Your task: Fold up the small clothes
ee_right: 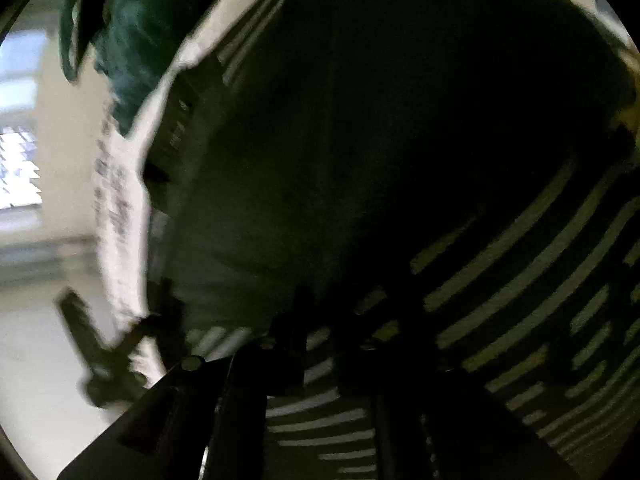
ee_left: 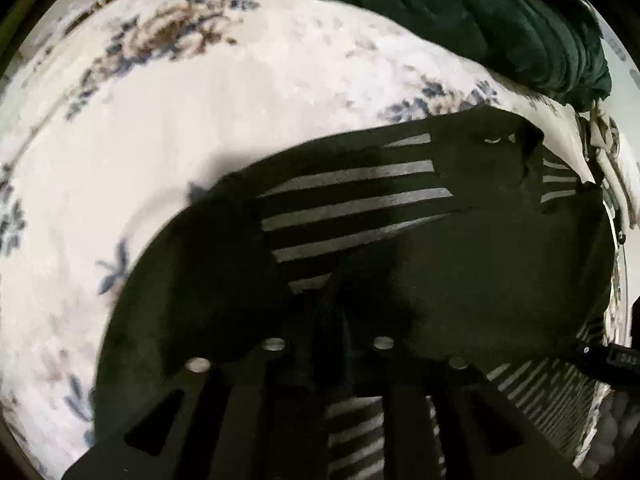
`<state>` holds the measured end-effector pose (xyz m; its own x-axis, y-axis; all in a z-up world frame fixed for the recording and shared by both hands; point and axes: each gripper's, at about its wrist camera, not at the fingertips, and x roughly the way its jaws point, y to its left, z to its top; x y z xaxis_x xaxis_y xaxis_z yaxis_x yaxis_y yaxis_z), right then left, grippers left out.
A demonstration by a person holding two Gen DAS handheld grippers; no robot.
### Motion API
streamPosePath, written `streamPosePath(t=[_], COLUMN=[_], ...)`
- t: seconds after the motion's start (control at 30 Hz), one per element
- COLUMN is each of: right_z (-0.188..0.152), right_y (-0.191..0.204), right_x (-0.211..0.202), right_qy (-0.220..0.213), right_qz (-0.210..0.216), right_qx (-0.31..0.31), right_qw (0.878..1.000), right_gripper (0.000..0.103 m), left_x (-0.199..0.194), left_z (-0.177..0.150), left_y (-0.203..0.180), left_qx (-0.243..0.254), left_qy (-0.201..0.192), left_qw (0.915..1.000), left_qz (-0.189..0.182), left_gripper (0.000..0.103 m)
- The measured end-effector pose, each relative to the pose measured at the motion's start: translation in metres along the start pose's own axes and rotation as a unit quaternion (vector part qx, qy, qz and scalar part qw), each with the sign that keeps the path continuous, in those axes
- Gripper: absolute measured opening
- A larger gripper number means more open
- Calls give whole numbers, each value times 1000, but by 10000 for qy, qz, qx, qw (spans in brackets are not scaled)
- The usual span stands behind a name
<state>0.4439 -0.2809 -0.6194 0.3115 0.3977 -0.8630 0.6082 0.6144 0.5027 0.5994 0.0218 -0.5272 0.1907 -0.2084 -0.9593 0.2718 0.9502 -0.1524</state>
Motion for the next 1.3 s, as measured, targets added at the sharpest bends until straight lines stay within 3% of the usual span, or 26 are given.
streamPosePath(t=[0.03, 0.07, 0.1, 0.13, 0.17, 0.2, 0.23, 0.27, 0.37, 0.43, 0.53, 0.63, 0.67, 0.7, 0.73, 0.77, 0.8, 0.83, 0.87, 0.97, 1.03, 1.07, 1.1, 1.13, 1.3], right_z=[-1, -1, -4, -8, -12, -14, -17, -22, -30, -37, -55, -79, -87, -95, -105, -114, -124, -131, -139, -155, -161, -163, -164, -164, -155], right_y=[5, 10, 16, 24, 32, 38, 44, 52, 67, 78, 90, 98, 99, 101, 102, 104, 103, 101, 96, 85, 79, 76, 75, 74, 70], right_x=[-1, -5, -11, -20, -28, -33, -38, -44, -58, -66, -81, -86, -85, -83, -82, -78, -73, -69, -60, -41, -31, -27, -25, -23, -33], right_qy=[34, 15, -89, -282, -450, -559, -704, -892, -1270, -1379, -1428, -1347, -1274, -1215, -1148, -1109, -1086, -1031, -909, -641, -531, -486, -477, -459, -470], right_qz=[-218, -412, -667, -1038, -1422, -1704, -2032, -2373, -2806, -2771, -2707, -2760, -2757, -2762, -2813, -2858, -2859, -2842, -2842, -2662, -2725, -2743, -2766, -2770, -2574], right_qx=[-110, -236, -410, -630, -846, -1002, -1167, -1379, -1790, -1941, -2173, -2336, -2373, -2416, -2483, -2534, -2578, -2632, -2691, -2728, -2793, -2845, -2893, -2944, -2922], right_qw=[9997, 9989, 9969, 9922, 9852, 9787, 9696, 9574, 9344, 9309, 9269, 9225, 9227, 9223, 9198, 9175, 9165, 9162, 9157, 9223, 9192, 9173, 9152, 9135, 9199], right_gripper=[35, 44, 59, 73, 80, 96, 103, 103, 103, 103, 103, 103, 103, 103, 103, 103, 103, 103, 103, 103, 103, 103, 103, 103, 103], left_x=[-10, -21, -33, -40, -55, -57, -69, -76, -101, -118, -147, -161, -165, -165, -163, -160, -151, -142, -133, -107, -104, -110, -117, -123, -176], left_z=[-4, -12, -21, -26, -40, -42, -58, -68, -114, -148, -234, -318, -350, -368, -398, -413, -431, -441, -445, -449, -442, -436, -430, -425, -391], left_y=[0, 1, 2, 9, 11, 7, 10, 11, 26, 42, 79, 114, 131, 142, 165, 177, 195, 207, 214, 229, 229, 224, 219, 215, 197], left_qx=[-50, -164, -299, -378, -544, -633, -815, -941, -1589, -2098, -3307, -4126, -4424, -4630, -5094, -5383, -5782, -6029, -6146, -6293, -6197, -6073, -5904, -5762, -5196], left_qy=[-104, -254, -414, -524, -713, -790, -921, -1006, -1165, -1160, -1015, -718, -658, -642, -648, -696, -702, -668, -670, -618, -713, -906, -1053, -1137, -1813], left_qw=[9999, 9994, 9986, 9977, 9956, 9942, 9911, 9889, 9774, 9678, 9356, 8995, 8816, 8696, 8440, 8273, 8037, 7887, 7816, 7712, 7754, 7804, 7873, 7926, 8066], left_qz=[107, 162, 147, 181, 277, 354, 502, 560, 766, 762, 710, 1245, 1507, 1590, 1549, 1452, 1215, 999, 831, 734, 985, 1184, 1432, 1636, 2157], left_gripper=[41, 69, 86, 88, 88, 88, 88, 89, 94, 94, 94, 94, 94, 94, 94, 94, 93, 92, 92, 92, 90, 67, 16, 6, 5])
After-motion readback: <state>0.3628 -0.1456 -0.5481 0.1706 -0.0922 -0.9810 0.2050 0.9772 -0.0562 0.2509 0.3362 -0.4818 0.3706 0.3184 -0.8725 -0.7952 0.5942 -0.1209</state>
